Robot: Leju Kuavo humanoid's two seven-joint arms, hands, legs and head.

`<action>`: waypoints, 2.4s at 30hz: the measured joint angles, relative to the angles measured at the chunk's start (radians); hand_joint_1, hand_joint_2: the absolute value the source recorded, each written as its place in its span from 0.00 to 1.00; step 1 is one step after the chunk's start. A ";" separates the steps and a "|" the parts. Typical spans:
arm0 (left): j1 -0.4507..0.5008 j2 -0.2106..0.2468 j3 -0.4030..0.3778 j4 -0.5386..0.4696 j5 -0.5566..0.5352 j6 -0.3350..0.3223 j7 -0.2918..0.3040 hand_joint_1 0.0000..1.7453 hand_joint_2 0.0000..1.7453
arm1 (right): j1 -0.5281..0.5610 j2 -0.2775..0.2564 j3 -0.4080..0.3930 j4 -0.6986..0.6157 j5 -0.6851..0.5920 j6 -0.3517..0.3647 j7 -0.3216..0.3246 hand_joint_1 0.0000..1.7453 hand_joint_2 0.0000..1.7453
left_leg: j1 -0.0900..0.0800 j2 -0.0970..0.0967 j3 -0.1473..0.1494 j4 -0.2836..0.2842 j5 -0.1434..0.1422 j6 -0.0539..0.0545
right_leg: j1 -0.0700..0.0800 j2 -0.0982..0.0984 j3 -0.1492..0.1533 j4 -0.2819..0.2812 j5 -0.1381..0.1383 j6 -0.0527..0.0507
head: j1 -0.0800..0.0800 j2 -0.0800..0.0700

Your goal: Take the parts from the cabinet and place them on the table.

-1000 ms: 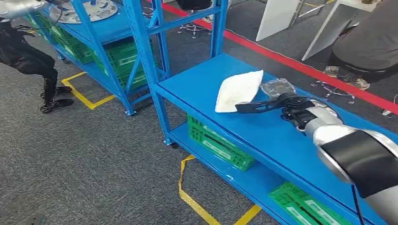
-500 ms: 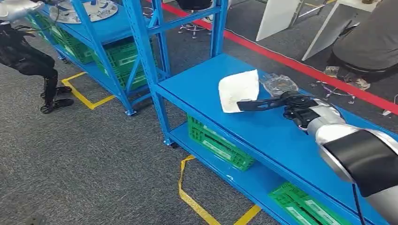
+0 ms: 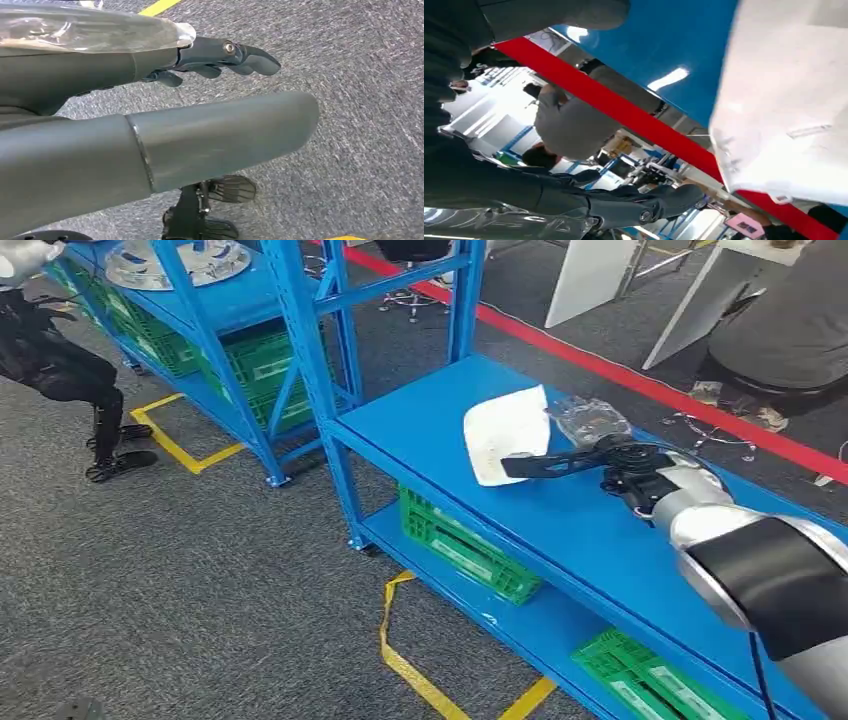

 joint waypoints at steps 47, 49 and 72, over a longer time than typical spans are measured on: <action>-0.001 -0.004 0.000 0.000 -0.002 0.006 0.000 0.00 0.00 | 0.020 0.101 -0.043 0.000 -0.053 0.109 -0.011 0.00 1.00 | 0.000 0.001 0.000 0.000 0.000 -0.001 | 0.000 0.000 -0.001 0.000 0.000 -0.001 | 0.000 0.000; -0.001 -0.004 0.000 0.000 -0.002 0.006 0.000 0.00 0.00 | 0.021 0.091 -0.043 0.000 -0.050 0.114 0.001 0.00 1.00 | 0.000 0.001 0.000 0.000 0.000 -0.001 | 0.000 0.000 -0.001 0.000 0.000 -0.001 | 0.000 0.000; 0.006 0.002 0.000 0.000 0.001 0.007 -0.001 0.00 0.00 | 0.027 0.020 -0.043 0.003 -0.018 0.121 0.066 0.00 1.00 | 0.000 0.001 0.000 0.000 0.000 -0.001 | 0.000 0.002 -0.001 0.000 0.000 -0.001 | 0.000 0.000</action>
